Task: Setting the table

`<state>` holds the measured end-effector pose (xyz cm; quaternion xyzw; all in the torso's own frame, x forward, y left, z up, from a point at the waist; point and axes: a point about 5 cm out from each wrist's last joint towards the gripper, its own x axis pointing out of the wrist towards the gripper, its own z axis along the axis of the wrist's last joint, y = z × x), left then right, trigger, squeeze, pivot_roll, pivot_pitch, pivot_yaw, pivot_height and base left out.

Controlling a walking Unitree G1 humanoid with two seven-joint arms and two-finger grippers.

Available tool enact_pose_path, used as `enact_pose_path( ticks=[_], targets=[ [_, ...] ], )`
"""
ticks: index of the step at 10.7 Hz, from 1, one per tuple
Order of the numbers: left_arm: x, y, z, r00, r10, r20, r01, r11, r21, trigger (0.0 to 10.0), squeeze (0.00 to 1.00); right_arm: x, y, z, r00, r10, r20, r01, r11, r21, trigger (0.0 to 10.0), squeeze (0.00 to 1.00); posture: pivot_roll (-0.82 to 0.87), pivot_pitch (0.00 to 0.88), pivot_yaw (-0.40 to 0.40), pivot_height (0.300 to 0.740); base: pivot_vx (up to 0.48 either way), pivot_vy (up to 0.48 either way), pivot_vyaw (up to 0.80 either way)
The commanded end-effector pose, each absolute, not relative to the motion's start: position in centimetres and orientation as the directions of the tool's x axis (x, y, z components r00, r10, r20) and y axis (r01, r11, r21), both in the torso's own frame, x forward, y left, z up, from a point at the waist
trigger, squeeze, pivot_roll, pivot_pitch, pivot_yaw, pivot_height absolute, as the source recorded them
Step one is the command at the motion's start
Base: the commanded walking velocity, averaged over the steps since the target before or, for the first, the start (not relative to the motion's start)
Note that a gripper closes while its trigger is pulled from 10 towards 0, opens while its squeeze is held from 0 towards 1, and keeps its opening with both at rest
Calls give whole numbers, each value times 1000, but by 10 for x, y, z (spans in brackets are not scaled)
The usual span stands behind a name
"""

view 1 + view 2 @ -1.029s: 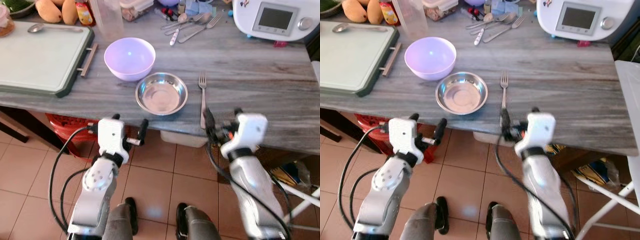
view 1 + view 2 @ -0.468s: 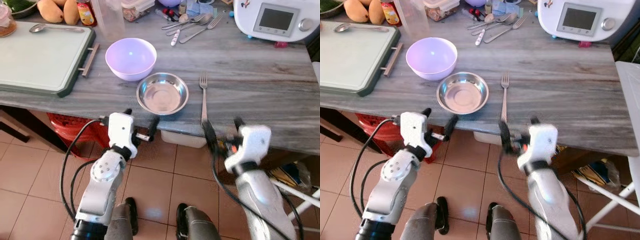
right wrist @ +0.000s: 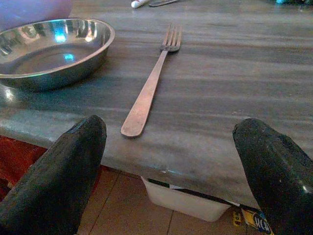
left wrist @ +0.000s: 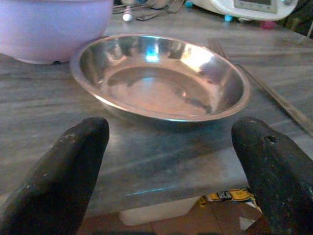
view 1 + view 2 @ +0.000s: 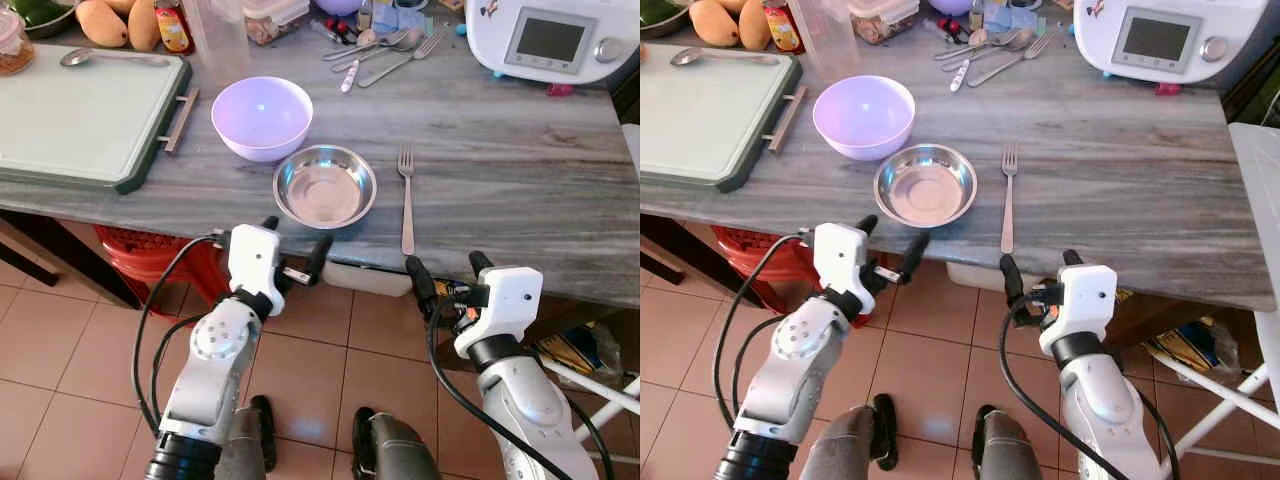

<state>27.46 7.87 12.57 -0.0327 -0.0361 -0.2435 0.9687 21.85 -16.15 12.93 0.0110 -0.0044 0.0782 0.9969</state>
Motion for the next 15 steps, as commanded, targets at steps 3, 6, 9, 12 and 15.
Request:
enact_pose_path(
  ticks=[3,6,9,12,15],
  targets=[
    [274,67,121,841,-537,71,541,840,-50,10000,0,217,-159,133,985,174,13,-174,984,26,10000,0,-82,217,11,740,0,0,0],
    [276,61,121,830,-552,73,556,830,-47,10000,0,217,-159,133,984,176,12,-177,984,26,10000,0,-101,219,12,740,0,0,0],
    [280,46,123,807,-584,89,589,807,-49,10000,0,218,-158,133,984,180,11,-180,983,24,10000,0,-104,220,13,740,0,0,0],
    [282,53,119,818,-570,79,574,818,-41,10000,0,218,-157,132,983,184,9,-184,983,25,10000,0,-101,219,14,740,0,0,0],
    [277,90,110,870,-492,42,492,870,-13,10000,0,219,-157,131,982,188,5,-188,982,24,10000,0,-88,218,10,740,0,0,0]
  ],
)
